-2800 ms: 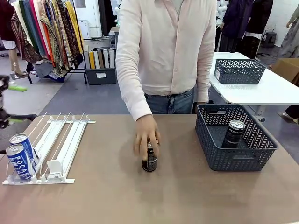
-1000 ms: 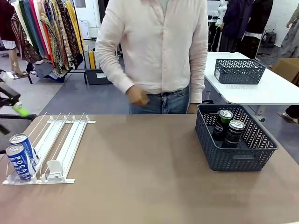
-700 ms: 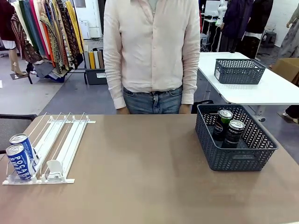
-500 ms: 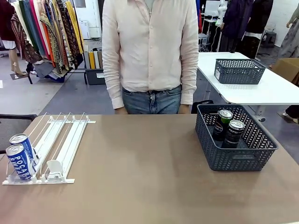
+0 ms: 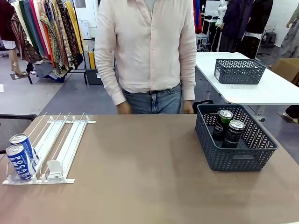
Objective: Retrieve and store the cans from the dispenser.
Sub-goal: Pick up one can from the Automatic Can Dispenser and place it in the middle of the table.
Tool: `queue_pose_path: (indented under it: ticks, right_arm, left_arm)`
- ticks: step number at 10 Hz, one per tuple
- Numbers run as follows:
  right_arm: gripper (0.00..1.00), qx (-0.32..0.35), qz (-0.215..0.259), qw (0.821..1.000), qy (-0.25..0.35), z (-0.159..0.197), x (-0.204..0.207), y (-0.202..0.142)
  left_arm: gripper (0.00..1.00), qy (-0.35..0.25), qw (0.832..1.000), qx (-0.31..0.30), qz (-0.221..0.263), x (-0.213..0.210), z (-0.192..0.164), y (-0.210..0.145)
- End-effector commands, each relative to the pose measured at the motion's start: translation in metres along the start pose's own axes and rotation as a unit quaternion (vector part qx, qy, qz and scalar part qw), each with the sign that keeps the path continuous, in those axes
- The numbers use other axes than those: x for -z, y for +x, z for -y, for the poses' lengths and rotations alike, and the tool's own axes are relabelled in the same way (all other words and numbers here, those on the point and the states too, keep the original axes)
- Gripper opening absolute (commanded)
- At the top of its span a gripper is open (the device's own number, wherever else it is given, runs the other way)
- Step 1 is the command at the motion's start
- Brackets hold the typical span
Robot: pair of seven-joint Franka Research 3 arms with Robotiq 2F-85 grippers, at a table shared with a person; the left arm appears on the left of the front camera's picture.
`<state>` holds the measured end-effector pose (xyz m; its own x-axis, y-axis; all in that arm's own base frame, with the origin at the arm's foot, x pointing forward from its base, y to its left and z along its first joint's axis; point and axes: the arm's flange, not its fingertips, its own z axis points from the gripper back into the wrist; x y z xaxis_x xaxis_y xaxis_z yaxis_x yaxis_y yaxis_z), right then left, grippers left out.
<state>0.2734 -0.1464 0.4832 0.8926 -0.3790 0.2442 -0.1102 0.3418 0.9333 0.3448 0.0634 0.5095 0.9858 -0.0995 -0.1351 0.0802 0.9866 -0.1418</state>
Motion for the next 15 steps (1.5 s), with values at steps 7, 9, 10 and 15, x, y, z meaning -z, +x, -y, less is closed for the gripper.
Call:
queue_pose_path:
  ticks: [7,9,10,15]
  right_arm:
    - [1.0,-0.014,0.007,1.0,0.015,-0.001,0.002,0.003]
    - [1.0,-0.014,0.007,1.0,0.015,-0.001,0.002,0.003]
    - [1.0,-0.014,0.007,1.0,0.015,-0.001,0.002,0.003]
    - [1.0,-0.014,0.007,1.0,0.015,-0.001,0.002,0.003]
  left_arm:
    - [1.0,0.022,0.984,-0.085,0.156,0.088,0.03,-0.006]
    - [1.0,0.036,0.985,-0.089,0.144,0.102,0.031,0.008]
    - [1.0,0.038,0.986,-0.089,0.139,0.106,0.03,0.012]
    - [1.0,0.045,0.99,-0.069,0.112,0.12,0.036,0.025]
